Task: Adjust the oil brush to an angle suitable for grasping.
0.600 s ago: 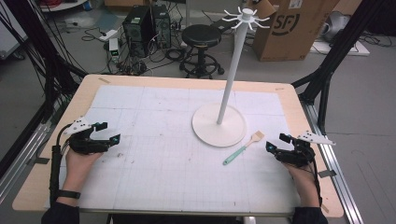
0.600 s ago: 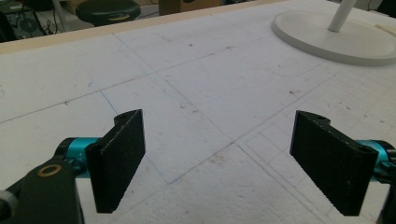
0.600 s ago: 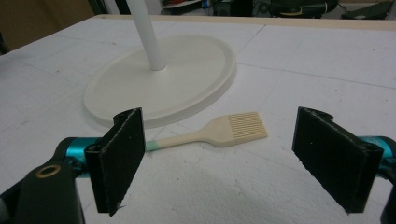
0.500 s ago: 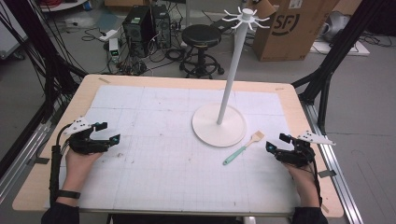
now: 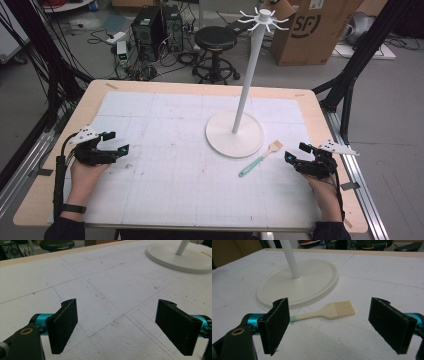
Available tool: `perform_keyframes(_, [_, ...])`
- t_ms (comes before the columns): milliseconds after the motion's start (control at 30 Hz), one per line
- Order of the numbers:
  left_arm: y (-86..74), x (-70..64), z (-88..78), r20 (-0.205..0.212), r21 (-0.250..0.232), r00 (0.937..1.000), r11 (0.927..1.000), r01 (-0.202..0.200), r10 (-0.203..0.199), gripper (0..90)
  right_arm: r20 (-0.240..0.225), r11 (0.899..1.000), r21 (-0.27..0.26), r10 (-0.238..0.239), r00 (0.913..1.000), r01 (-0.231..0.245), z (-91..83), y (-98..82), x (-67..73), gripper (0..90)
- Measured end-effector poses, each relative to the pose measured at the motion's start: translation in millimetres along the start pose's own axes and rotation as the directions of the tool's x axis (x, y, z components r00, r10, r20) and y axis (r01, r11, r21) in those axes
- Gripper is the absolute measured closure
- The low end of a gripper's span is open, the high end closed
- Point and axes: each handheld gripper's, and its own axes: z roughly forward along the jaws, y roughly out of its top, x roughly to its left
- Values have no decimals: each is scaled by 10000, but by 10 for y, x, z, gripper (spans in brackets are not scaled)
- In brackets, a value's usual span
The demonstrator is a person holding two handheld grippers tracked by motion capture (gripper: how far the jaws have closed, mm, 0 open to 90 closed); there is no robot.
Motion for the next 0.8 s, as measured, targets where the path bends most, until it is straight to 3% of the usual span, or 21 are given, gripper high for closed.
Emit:
perform_keyframes(600, [-4, -7, 12, 61, 73, 10000, 10000, 1, -2, 191, 13, 9999, -36, -106, 9999, 106, 13, 13, -6, 204])
perform_keyframes(800, [-5, -1, 15, 65, 28, 10000, 10000, 27, -27, 192, -118, 9991, 26, -432, 9990, 432, 45, 56, 39, 205])
